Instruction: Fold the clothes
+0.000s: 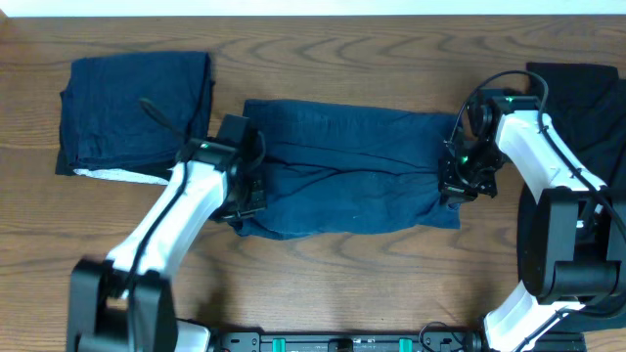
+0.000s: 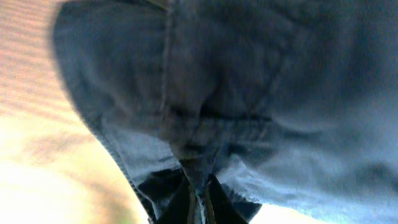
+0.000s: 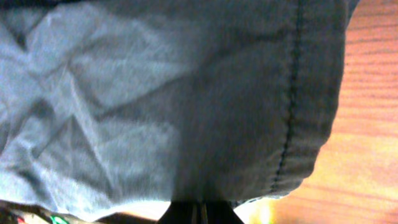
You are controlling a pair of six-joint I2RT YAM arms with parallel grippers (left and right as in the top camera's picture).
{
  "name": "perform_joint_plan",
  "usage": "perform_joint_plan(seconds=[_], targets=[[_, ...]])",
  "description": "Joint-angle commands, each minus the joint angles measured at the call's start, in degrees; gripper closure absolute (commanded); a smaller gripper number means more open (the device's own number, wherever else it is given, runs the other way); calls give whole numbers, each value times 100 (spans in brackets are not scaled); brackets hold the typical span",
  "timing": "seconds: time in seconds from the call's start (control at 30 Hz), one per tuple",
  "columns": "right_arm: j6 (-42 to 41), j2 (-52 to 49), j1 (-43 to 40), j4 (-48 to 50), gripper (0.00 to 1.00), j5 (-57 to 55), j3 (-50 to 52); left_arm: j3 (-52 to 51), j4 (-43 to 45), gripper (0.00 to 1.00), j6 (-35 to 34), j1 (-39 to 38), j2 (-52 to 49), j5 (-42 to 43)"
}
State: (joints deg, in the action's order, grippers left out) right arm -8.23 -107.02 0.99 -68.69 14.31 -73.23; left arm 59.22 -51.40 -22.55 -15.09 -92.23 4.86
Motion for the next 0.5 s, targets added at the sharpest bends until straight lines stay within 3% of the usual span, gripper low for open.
perform_joint_plan(seconds=[0.0,0.17,0.47], targets=[[-313,-15,66,225,99,-39,181,-94,190,94,-46,31,-601,-111],[-422,-98,57,758,99,-85,363,-94,575,94,-24,31,-1176,-109],[-542,-1071,4,1786,99,-251,358,-94,1464,94,275,31,-1290,-114]])
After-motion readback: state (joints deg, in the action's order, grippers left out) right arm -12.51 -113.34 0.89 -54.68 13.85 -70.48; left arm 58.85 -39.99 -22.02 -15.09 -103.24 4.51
